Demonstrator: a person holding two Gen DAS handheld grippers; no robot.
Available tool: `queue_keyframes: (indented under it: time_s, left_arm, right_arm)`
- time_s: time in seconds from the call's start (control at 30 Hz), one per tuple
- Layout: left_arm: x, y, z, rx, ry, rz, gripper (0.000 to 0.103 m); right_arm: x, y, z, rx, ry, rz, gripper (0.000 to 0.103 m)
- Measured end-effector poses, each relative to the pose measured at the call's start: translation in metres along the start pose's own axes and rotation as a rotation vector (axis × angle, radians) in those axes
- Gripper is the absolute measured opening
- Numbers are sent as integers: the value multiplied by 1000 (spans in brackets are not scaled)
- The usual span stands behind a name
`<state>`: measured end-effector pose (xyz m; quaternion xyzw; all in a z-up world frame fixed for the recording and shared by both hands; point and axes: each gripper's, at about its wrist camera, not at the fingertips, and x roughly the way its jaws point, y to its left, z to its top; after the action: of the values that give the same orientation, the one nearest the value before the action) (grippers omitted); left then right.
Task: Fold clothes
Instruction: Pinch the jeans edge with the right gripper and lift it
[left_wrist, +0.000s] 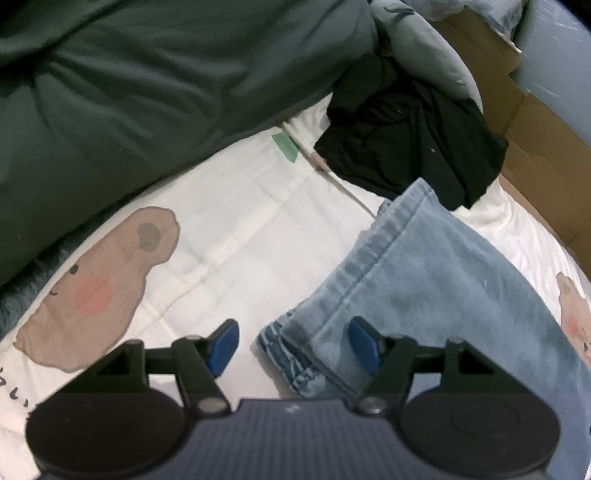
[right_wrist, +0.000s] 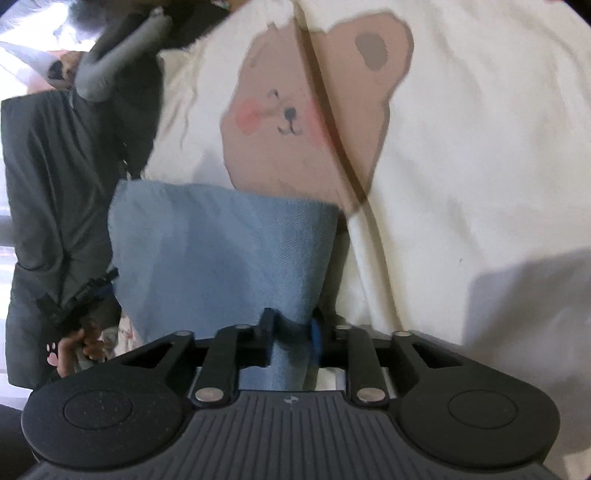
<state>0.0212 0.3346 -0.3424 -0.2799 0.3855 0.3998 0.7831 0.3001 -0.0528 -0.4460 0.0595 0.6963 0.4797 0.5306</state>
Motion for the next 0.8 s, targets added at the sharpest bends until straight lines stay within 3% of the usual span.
queue_keyframes:
  time_s: [0.23,0.4,0.53,0.67,0.8]
  left_arm:
    - [-6,0,3,-31,-38,-51,66]
    - [0,-4,2,-8,-21,-59,68]
    - [7,8,-1,-93,-9,-81,73]
    - [11,17,-2,-156,4,-113,74]
    - [10,17,-1,-147,12,-124,70]
  right_arm:
    - [3,-4,6,50,-41,40,23]
    - [7,2,10,55,-81,65,23]
    - [13,4,12,26,-69,56,23]
    - [9,9,13,-17,-72,46,9]
    - [-4,22,12,-61,-106,54,7]
